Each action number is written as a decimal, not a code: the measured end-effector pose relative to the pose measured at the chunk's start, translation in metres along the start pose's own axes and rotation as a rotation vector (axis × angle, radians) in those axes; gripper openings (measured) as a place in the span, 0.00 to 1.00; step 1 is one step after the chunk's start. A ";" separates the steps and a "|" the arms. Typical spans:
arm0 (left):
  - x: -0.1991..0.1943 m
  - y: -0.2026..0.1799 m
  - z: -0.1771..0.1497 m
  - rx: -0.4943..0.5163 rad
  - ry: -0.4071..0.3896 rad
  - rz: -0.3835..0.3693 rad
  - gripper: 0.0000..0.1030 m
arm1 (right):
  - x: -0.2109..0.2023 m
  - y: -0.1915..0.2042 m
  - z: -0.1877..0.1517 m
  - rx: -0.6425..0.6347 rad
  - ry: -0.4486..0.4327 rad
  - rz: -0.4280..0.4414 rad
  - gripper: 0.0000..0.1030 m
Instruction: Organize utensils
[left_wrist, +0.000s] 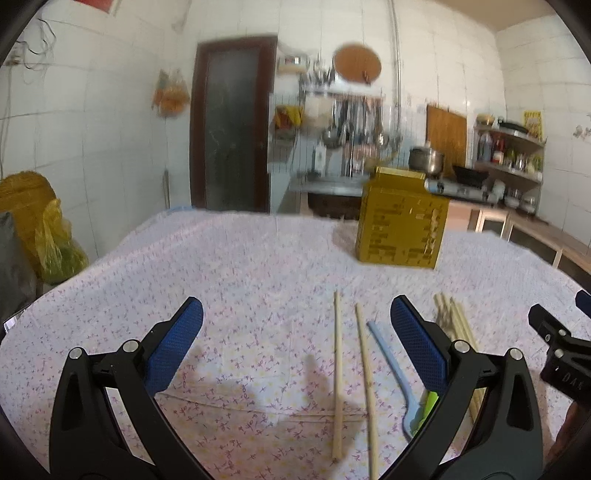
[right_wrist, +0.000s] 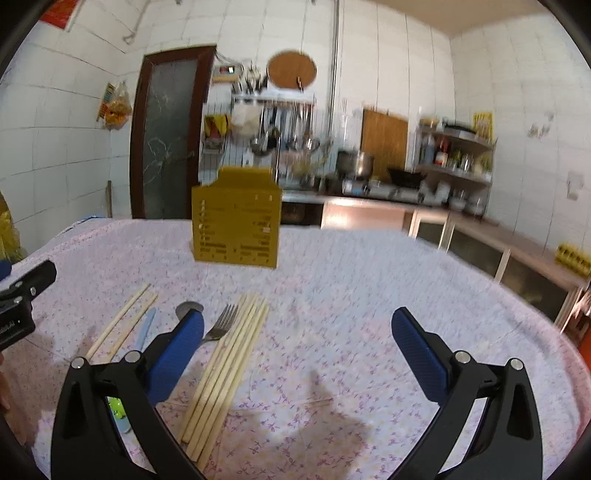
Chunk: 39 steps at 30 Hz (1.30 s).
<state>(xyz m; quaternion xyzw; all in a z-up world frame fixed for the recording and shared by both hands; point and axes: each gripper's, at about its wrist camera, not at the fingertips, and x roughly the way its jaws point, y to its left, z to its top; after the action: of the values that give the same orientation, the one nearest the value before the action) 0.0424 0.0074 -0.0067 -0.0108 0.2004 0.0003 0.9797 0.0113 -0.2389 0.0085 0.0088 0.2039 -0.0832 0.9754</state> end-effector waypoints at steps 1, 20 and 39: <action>0.009 0.001 0.002 0.010 0.029 0.012 0.95 | 0.006 -0.001 0.002 0.009 0.019 0.008 0.96; 0.159 -0.014 0.007 0.093 0.492 -0.041 0.95 | 0.149 -0.005 0.003 0.014 0.460 -0.062 0.96; 0.187 -0.012 0.002 0.105 0.549 -0.062 0.96 | 0.172 -0.012 -0.005 0.101 0.522 -0.050 0.97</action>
<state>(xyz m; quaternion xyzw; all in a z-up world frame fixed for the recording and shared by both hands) 0.2152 -0.0050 -0.0781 0.0344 0.4575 -0.0428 0.8875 0.1627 -0.2779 -0.0647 0.0738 0.4441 -0.1123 0.8858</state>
